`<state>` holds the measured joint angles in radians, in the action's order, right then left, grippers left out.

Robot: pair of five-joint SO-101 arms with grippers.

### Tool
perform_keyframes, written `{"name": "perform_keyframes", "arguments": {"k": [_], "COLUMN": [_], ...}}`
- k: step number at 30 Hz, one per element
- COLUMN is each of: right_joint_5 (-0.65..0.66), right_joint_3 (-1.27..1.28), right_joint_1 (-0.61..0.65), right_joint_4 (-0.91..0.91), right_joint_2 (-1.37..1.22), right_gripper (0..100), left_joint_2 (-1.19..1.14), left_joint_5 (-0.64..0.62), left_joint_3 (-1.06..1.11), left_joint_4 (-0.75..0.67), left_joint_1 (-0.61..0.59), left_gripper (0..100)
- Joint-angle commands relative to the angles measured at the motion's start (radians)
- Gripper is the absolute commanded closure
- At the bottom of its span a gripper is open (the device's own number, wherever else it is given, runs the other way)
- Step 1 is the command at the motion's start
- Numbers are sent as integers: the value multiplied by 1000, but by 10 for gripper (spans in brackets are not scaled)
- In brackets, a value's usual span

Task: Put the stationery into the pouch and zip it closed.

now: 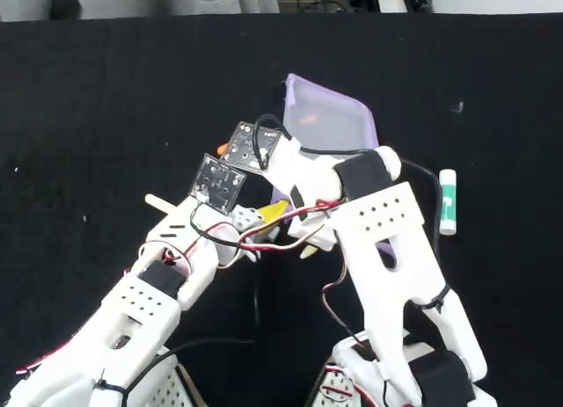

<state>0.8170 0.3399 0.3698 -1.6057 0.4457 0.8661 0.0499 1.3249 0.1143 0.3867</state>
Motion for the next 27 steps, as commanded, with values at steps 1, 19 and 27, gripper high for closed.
{"name": "perform_keyframes", "arguments": {"k": [1, 19, 27], "right_joint_5": [3, 3, 8], "right_joint_3": [-61, -62, -59], "right_joint_1": [11, 9, 8], "right_joint_4": [2, 2, -29], "right_joint_2": [48, 68, 194], "right_gripper": [988, 988, 988], "left_joint_2": [0, -2, -2], "left_joint_5": [14, 57, 57], "left_joint_3": [-35, -41, -30], "left_joint_4": [-29, -31, -98], "left_joint_1": [8, 65, 67], "left_gripper": [726, 838, 971]}}
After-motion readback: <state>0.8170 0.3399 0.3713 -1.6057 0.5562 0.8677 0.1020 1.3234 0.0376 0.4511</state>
